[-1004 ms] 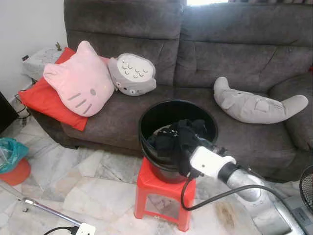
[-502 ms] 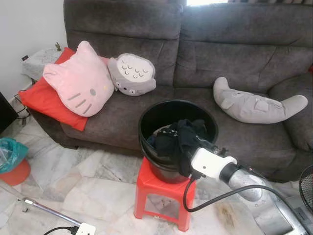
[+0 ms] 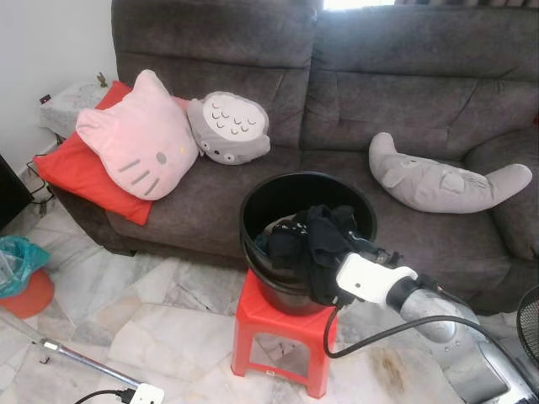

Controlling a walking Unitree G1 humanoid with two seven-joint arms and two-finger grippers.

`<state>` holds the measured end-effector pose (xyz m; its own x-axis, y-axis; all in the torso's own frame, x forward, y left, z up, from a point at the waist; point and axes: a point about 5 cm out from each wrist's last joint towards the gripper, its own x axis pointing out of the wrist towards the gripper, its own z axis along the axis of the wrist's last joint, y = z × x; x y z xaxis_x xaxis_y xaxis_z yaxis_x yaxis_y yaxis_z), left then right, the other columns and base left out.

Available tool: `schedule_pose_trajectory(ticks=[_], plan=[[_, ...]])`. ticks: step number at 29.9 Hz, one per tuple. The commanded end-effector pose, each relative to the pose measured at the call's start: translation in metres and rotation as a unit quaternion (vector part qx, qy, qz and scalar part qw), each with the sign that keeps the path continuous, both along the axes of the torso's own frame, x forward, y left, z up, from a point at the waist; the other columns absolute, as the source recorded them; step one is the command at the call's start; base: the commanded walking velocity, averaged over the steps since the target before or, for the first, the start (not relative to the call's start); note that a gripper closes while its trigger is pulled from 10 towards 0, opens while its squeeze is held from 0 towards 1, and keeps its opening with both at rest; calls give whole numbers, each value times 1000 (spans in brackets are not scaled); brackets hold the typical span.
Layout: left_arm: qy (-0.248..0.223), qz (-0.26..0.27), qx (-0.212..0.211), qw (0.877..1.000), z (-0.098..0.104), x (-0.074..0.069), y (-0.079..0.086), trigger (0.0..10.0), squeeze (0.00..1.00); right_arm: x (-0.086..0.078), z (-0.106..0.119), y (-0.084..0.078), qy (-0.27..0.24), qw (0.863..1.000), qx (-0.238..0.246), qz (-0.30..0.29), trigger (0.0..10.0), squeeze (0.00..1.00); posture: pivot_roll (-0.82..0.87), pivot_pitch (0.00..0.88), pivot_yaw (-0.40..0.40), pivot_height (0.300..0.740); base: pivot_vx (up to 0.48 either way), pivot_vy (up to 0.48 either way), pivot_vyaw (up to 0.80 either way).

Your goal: Hang hanger

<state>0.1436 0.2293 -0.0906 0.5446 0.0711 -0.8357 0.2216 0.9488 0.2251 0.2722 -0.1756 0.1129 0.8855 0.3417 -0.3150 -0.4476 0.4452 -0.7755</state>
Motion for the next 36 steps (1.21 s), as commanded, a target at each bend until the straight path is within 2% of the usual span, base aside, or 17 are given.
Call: schedule_pose_trajectory(ticks=[1, 24, 36], plan=[[6, 5, 3, 1000, 0, -3, 4, 10000, 0, 3, 3, -5, -5, 1000, 2, -14, 10000, 0, -153, 0, 16, 740, 0, 0, 0], [6, 3, 3, 1000, -2, -5, -1, 10000, 0, 19, 10, -10, -41, 998, -7, -37, 10000, 0, -150, 0, 14, 740, 0, 0, 0], [3, 1, 2, 1000, -2, -3, -1, 10000, 0, 23, -8, -20, -49, 993, 0, -106, 10000, 0, -149, 0, 16, 740, 0, 0, 0]])
